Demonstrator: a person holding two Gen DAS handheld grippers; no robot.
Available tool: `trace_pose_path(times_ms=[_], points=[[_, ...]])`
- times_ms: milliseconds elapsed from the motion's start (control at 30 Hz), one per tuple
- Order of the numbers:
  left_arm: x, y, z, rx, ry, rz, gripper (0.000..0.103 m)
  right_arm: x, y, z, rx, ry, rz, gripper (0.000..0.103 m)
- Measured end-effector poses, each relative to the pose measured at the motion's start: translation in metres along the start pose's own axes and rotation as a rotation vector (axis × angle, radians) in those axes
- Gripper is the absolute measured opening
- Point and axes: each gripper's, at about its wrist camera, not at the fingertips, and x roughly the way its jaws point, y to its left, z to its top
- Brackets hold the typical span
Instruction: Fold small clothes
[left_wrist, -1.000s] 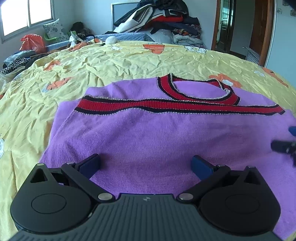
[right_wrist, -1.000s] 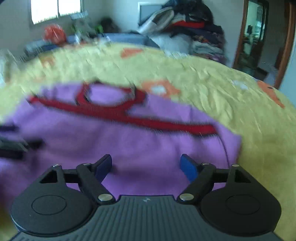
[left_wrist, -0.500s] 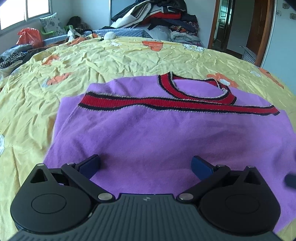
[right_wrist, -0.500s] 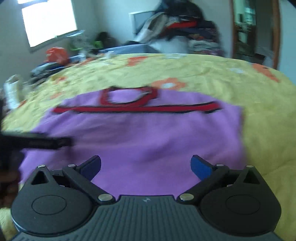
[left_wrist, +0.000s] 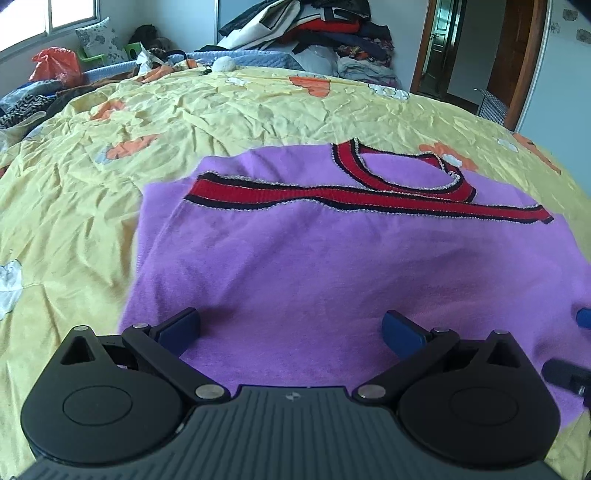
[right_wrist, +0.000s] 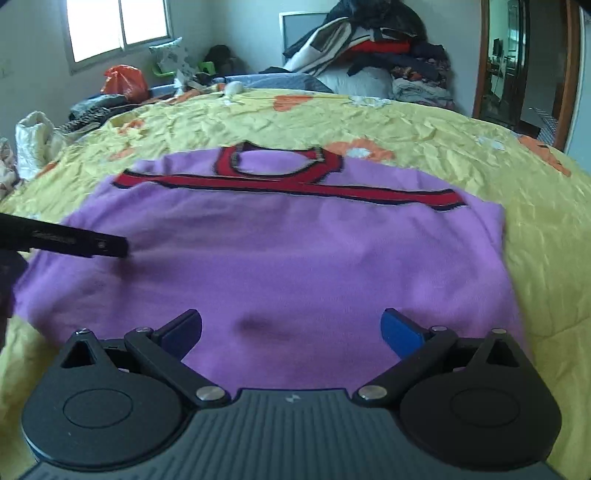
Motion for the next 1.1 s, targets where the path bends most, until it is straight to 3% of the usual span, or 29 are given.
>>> trace_pose_path(times_ms=[67, 133, 200, 300, 367, 467, 567, 633, 700, 733, 900, 1100], points=[[-0.002, 0.004, -0.002, 0.007, -0.001, 0.012, 0.103, 0.004, 0.013, -0.005, -0.014, 0.000, 0.029, 0.103], [-0.001, 0.011, -0.007, 0.017, 0.007, 0.029, 0.103, 0.013, 0.023, -0.013, -0.071, 0.027, -0.016, 0.103], [0.000, 0.020, -0.015, 0.030, 0.004, 0.026, 0.103, 0.011, 0.025, -0.022, -0.133, -0.015, -0.024, 0.103], [-0.007, 0.032, -0.023, 0.049, -0.009, -0.013, 0.103, 0.006, 0.015, -0.018, -0.072, 0.019, -0.012, 0.103], [-0.012, 0.043, -0.023, 0.042, -0.016, -0.077, 0.103, 0.000, 0.017, -0.013, -0.047, 0.034, -0.016, 0.103], [-0.019, 0.064, -0.014, -0.008, -0.040, -0.165, 0.103, -0.014, 0.031, -0.012, -0.041, -0.008, 0.014, 0.103], [-0.019, 0.085, 0.006, -0.022, -0.061, -0.149, 0.103, -0.021, 0.055, -0.015, -0.069, -0.051, 0.056, 0.103], [-0.011, 0.102, 0.020, -0.049, -0.032, -0.186, 0.103, -0.021, 0.074, -0.017, -0.114, -0.070, 0.068, 0.103], [0.007, 0.122, 0.033, -0.097, 0.025, -0.315, 0.103, -0.019, 0.090, -0.019, -0.156, -0.067, 0.074, 0.103], [0.018, 0.132, 0.039, -0.125, 0.054, -0.341, 0.103, -0.018, 0.098, -0.021, -0.172, -0.066, 0.081, 0.103], [0.057, 0.157, 0.069, -0.141, 0.109, -0.442, 0.103, -0.020, 0.122, -0.026, -0.205, -0.106, 0.105, 0.103], [0.090, 0.143, 0.107, -0.080, 0.191, -0.515, 0.103, -0.010, 0.161, -0.020, -0.280, -0.080, 0.129, 0.103]])
